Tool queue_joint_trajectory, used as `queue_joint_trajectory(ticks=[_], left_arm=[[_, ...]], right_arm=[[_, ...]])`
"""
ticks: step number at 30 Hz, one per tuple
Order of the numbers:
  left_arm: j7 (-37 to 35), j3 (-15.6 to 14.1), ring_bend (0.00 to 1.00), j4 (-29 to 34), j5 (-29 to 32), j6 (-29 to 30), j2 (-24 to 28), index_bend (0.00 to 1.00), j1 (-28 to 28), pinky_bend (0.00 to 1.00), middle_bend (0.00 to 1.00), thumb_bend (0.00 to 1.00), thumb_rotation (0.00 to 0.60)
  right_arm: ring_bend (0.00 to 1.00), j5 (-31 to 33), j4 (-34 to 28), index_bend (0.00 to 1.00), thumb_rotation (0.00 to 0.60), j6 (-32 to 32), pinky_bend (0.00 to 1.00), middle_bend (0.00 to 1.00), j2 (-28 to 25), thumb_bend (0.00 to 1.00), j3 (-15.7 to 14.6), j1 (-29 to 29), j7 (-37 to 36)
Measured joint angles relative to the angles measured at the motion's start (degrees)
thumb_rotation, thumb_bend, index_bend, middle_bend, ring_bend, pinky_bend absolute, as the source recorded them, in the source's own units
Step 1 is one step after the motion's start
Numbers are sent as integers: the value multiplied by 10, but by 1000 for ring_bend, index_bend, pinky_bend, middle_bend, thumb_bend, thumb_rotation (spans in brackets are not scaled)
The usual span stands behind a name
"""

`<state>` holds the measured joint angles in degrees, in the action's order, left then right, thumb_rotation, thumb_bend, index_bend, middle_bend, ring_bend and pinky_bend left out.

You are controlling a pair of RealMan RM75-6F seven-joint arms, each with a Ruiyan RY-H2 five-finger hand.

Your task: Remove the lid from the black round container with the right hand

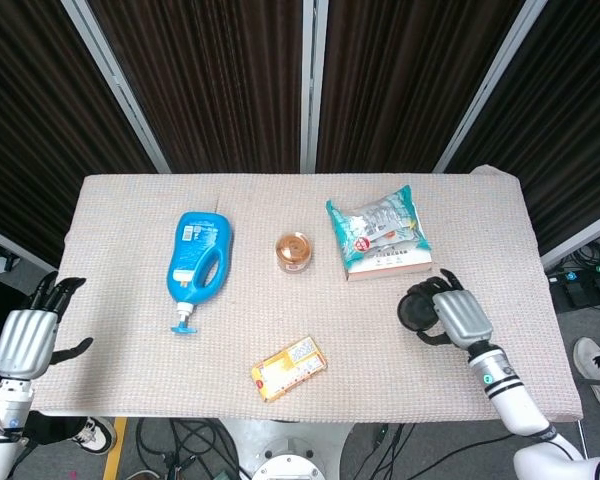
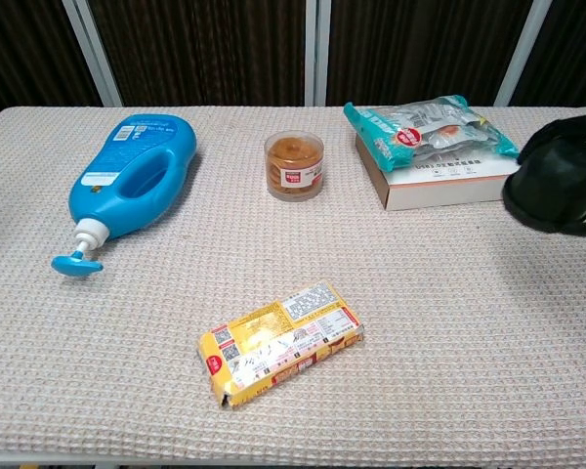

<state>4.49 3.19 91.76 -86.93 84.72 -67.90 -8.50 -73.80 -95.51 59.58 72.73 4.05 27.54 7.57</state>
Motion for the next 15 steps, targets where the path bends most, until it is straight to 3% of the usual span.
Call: queue_joint_trajectory(ticks=[4,15], left_arm=[[-5,-1,62,-5,1,1,0,155,2,313,154,133,600],[-16,-2,62,-25,-2,1,-17,155,0,313,154,133,600]], right_arm=[[156,-2,38,435,600,-4,0,495,37,162,-3,4,10],[150,0,118,420,600,-6,0,486,67,162,-16,-8,5]])
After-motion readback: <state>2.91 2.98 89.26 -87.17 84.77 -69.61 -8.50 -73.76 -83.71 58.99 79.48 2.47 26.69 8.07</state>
